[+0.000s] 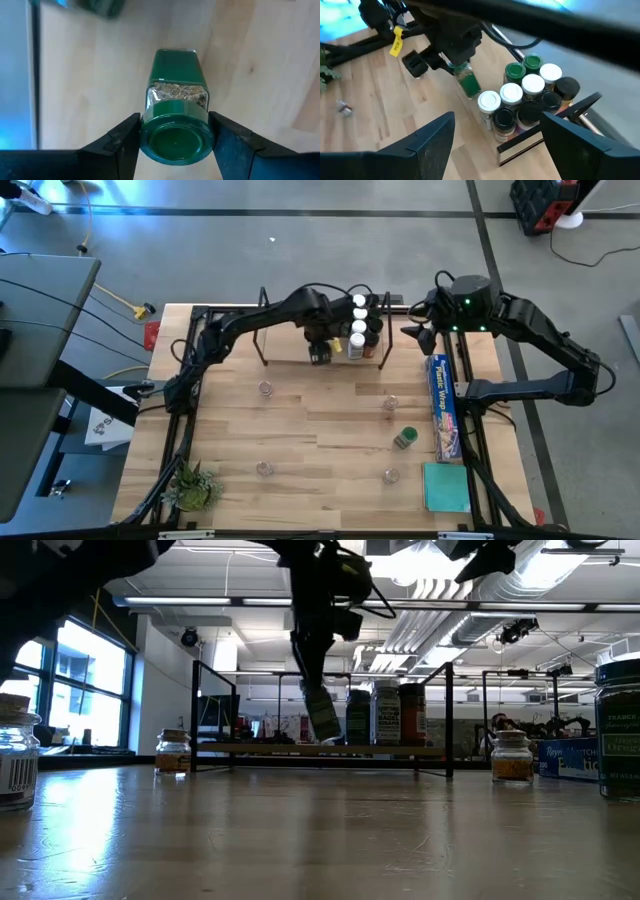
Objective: Shelf spices
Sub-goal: Put the green seasoning bottle on the shelf aligned with the other green seasoning bottles
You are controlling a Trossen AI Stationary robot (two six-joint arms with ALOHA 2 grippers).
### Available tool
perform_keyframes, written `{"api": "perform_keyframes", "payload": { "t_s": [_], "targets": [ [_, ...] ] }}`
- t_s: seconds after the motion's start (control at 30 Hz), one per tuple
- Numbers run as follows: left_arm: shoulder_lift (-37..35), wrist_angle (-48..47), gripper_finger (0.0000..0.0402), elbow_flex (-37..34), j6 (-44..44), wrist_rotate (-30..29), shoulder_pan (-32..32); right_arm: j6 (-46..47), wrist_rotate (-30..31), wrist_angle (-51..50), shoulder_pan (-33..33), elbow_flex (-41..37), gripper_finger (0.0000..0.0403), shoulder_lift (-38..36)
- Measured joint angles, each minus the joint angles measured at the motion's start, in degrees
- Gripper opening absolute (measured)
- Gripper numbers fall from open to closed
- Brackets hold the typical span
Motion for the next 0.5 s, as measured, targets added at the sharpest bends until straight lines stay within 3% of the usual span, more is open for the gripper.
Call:
{"api": "perform_keyframes", "payload": {
  "t_s": [0.2, 0.4, 0.5],
  "targets": [
    [2.09, 5.70, 0.0196, 1.62, 11.34, -4.51, -0.09, 4.07, 0.02, -0.47, 0.00, 0.00, 0.0286, 0.01],
    [2.27, 11.80, 0.0270, 1.55, 16.85, -5.79, -0.22, 6.30, 1.26, -0.58, 0.00, 0.00, 0.0286, 0.02],
    [2.27, 12.05, 0.0284, 1.55, 18.14, -6.41, -0.22, 6.42, 2.38, -0.59, 0.00, 0.02, 0.0286, 0.01]
  ]
}}
